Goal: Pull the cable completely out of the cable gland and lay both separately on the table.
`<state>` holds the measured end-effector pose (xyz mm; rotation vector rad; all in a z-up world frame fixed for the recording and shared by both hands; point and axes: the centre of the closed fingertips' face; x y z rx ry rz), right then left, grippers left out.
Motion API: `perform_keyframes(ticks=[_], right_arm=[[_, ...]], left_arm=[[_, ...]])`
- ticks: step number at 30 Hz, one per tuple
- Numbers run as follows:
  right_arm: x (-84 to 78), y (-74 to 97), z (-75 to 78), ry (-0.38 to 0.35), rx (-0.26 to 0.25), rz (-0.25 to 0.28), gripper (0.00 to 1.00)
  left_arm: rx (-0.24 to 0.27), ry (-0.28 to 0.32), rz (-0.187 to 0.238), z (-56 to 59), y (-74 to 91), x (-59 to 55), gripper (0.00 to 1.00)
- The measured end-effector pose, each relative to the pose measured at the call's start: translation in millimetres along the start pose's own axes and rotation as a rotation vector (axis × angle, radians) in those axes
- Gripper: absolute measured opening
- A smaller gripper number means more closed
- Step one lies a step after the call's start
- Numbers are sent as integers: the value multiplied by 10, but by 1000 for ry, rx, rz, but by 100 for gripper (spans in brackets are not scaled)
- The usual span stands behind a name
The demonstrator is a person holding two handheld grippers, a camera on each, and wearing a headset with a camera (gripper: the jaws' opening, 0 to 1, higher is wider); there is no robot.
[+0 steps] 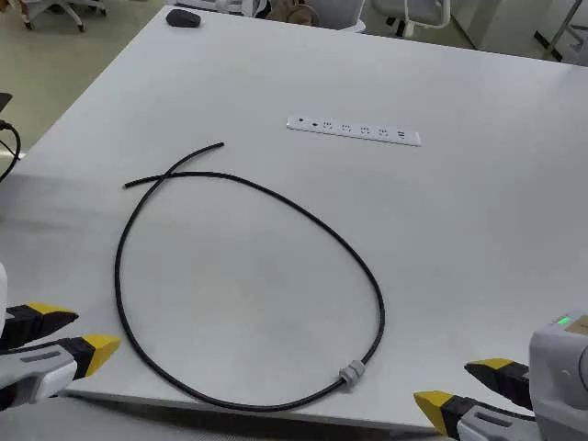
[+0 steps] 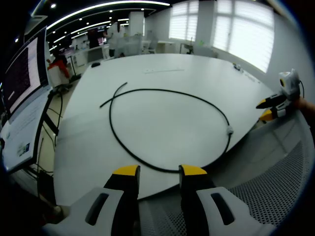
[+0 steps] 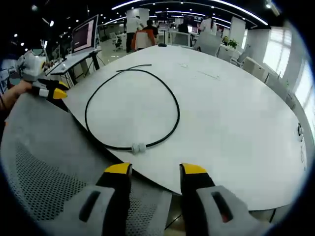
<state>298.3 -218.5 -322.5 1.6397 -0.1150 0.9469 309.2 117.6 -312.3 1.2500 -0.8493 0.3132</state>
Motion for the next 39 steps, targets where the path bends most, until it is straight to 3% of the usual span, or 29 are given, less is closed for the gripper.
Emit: perform_keyframes(ticks=[39], right_arm=[[6, 5, -23, -9, 8, 6, 35]], left_arm=[[3, 0, -14, -2, 13, -33, 34]])
Point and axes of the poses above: the centre of the closed fingertips' face, and the gripper's own axes: y roughly backward along the fingers, z roughly to its right, x roughly out of its top, and after that the axes turned 2 degrees about -x, right-handed
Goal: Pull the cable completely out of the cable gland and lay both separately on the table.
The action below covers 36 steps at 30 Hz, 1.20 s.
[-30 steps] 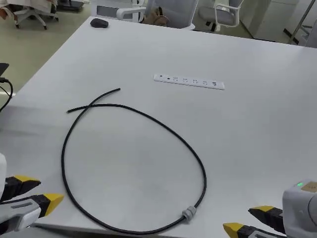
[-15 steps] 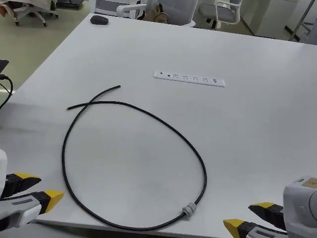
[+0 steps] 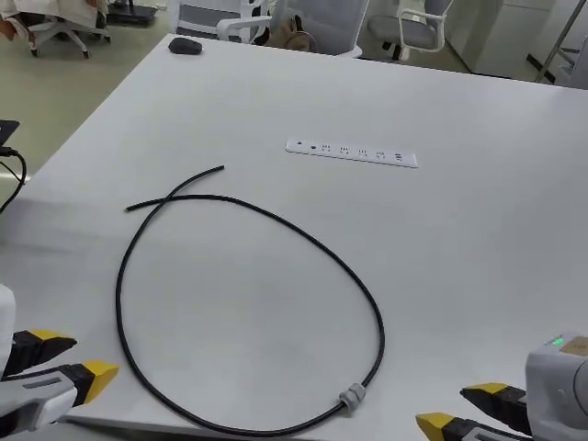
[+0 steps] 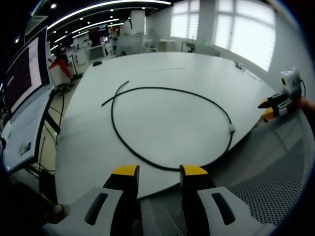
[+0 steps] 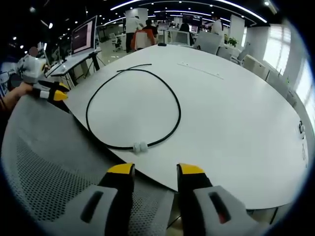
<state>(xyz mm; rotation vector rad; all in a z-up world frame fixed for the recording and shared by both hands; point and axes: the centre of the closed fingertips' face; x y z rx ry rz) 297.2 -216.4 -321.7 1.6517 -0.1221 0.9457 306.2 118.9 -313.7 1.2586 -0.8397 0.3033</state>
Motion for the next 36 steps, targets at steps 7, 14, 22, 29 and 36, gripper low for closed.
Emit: perform_keyframes(ticks=[7, 14, 22, 29, 36], right_arm=[[-2, 2, -16, 0, 8, 1, 33], [-18, -7, -56, 14, 32, -10, 33], [-54, -27, -115, 27, 71, -35, 32], [-48, -26, -117, 22, 78, -29, 32], [-39, -28, -109, 22, 78, -26, 32]], left_arm=[[-3, -3, -9, 5, -5, -16, 34], [-2, -3, -10, 6, -6, -19, 34], [-25, -18, -42, 44, -15, -66, 34], [-119, -183, -127, 222, -33, -56, 35], [-230, -280, -48, 638, -91, 547, 37]])
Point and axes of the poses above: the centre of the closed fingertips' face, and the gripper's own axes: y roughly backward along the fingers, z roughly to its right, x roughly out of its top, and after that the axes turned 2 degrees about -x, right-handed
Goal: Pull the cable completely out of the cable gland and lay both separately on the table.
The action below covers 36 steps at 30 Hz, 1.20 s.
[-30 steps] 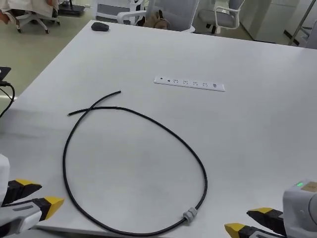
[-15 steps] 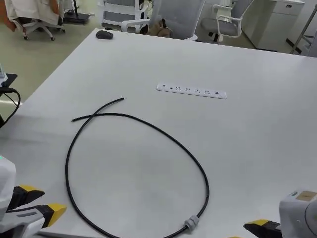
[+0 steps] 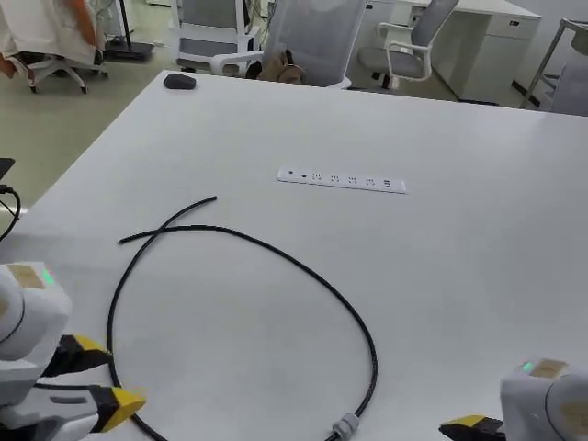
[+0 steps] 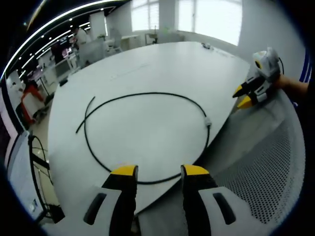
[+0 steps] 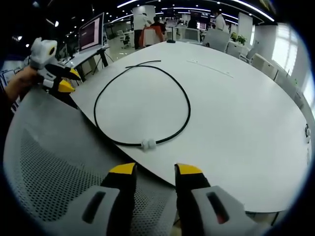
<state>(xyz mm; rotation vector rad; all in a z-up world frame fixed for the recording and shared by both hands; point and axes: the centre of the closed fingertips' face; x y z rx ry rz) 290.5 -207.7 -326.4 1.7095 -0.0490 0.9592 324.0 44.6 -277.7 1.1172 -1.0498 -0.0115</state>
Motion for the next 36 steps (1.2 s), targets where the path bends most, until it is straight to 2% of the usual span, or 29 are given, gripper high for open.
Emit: perform_keyframes(ticks=[3, 8, 9, 14, 18, 20, 21, 23, 25, 27, 30, 32, 36], right_arm=[[11, 0, 10, -4, -2, 9, 31], [18, -12, 15, -25, 7, 17, 32], [14, -14, 9, -35, 12, 14, 32], [27, -10, 20, -25, 6, 21, 32], [39, -11, 18, -23, 8, 26, 31], [44, -11, 17, -24, 9, 28, 31], [46, -10, 17, -24, 9, 29, 31], [49, -11, 18, -26, 10, 33, 31], [54, -10, 18, -29, 10, 36, 31], [61, -9, 20, -32, 10, 41, 31], [67, -6, 18, -31, 10, 46, 31], [75, -5, 23, -33, 7, 52, 31], [76, -4, 23, -37, 5, 54, 31]], left_arm=[[-53, -13, 26, 149, -168, 176, 37], [-131, -32, 7, 420, -476, 269, 37], [-159, -26, 9, 518, -563, 305, 38], [-194, -47, -19, 688, -801, 346, 38], [-272, -61, -50, 905, -998, 370, 39], [-338, -92, -54, 1073, -1094, 393, 43], [-352, -82, -51, 1128, -1139, 409, 47], [-386, -82, -72, 1241, -1253, 413, 48], [-398, -124, -111, 1312, -1370, 367, 44], [-388, -171, -149, 1335, -1488, 295, 43], [-411, -160, -168, 1412, -1624, 232, 39], [-412, -152, -173, 1400, -1716, 211, 34], [-393, -151, -188, 1334, -1810, 187, 32]])
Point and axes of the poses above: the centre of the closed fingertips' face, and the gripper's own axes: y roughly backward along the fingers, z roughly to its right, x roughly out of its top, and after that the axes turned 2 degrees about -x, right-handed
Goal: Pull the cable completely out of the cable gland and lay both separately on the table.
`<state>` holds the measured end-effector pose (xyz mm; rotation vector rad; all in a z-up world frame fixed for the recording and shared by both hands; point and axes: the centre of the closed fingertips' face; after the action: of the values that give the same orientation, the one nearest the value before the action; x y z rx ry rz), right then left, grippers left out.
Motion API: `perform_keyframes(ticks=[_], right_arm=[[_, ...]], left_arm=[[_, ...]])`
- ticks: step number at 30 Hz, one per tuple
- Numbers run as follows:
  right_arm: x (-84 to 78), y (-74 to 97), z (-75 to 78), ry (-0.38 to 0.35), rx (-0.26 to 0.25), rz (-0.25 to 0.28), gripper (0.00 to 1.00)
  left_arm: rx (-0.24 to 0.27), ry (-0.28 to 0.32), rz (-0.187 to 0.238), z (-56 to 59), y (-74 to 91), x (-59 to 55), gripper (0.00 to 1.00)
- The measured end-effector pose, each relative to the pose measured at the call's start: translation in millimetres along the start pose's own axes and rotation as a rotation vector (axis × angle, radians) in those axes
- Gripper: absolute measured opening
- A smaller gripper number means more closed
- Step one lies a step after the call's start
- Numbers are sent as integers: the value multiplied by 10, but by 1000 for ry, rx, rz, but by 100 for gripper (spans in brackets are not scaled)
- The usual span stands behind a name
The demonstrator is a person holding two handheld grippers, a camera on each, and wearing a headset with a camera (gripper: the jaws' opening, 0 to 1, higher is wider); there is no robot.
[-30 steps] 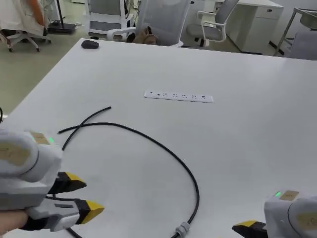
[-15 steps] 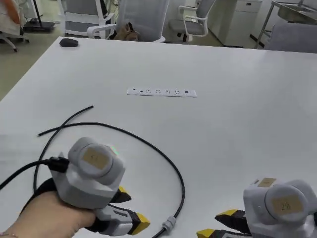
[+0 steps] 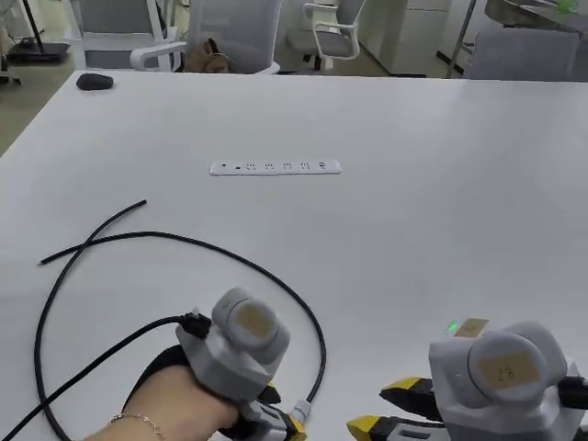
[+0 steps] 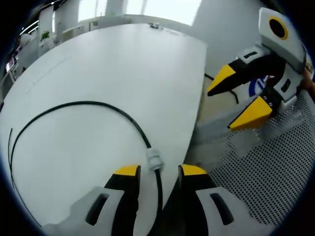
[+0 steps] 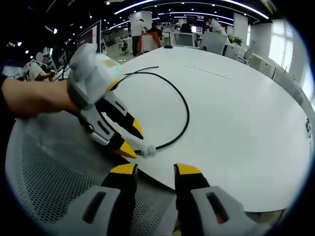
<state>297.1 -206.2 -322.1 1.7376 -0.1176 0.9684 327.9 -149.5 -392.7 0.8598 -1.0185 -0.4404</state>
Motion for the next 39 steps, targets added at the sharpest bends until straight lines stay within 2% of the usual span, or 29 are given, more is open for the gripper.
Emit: perform_keyframes(ticks=[3, 7, 10, 11, 12, 14, 15, 20, 25, 29, 32, 35, 37, 39], right_arm=[[-2, 0, -1, 0, 0, -1, 31], [-5, 1, 3, -2, -3, -2, 31], [-10, 2, 4, 0, -4, -4, 31], [-10, 4, 12, -2, -8, -5, 32], [-9, 4, 15, -3, -10, -3, 32], [-12, 4, 15, -3, -9, -4, 31], [-14, 4, 18, -2, -11, -6, 31], [-13, 7, 22, -2, -12, -4, 31], [-10, 7, 19, -5, -10, -1, 30], [-13, 6, 12, -6, -6, -3, 30], [-18, 4, 2, -3, -1, -7, 30], [-23, 1, -8, 1, 5, -11, 30], [-27, -1, -17, 5, 10, -14, 29], [-40, -3, -35, 15, 19, -24, 29]], left_arm=[[8, 13, -5, -32, -72, 9, 32], [15, -5, -21, -26, -169, -21, 29], [-1, -37, -28, 49, -230, -28, 39], [6, -48, -32, 56, -250, -35, 38], [23, -76, -55, 28, -232, -67, 36], [50, -57, -32, -42, -265, 6, 26], [39, -53, -30, -29, -264, -6, 21], [49, -52, -18, -70, -241, -14, 18], [25, -41, 1, -72, -90, 16, 18], [7, -86, -8, -57, 101, 20, 18], [31, -226, -37, -102, 286, 34, 18], [39, -276, -1, -62, 458, 113, 18], [43, -279, 7, -34, 558, 117, 17], [36, -324, 23, 22, 689, 133, 17]])
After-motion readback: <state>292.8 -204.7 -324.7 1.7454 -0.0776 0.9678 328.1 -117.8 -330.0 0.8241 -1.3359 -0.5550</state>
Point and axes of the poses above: the centre of the closed fingertips' face, and the gripper's own axes: y roughly backward along the fingers, z roughly to its right, x roughly out of its top, and after that the axes turned 2 degrees about -x, right-handed
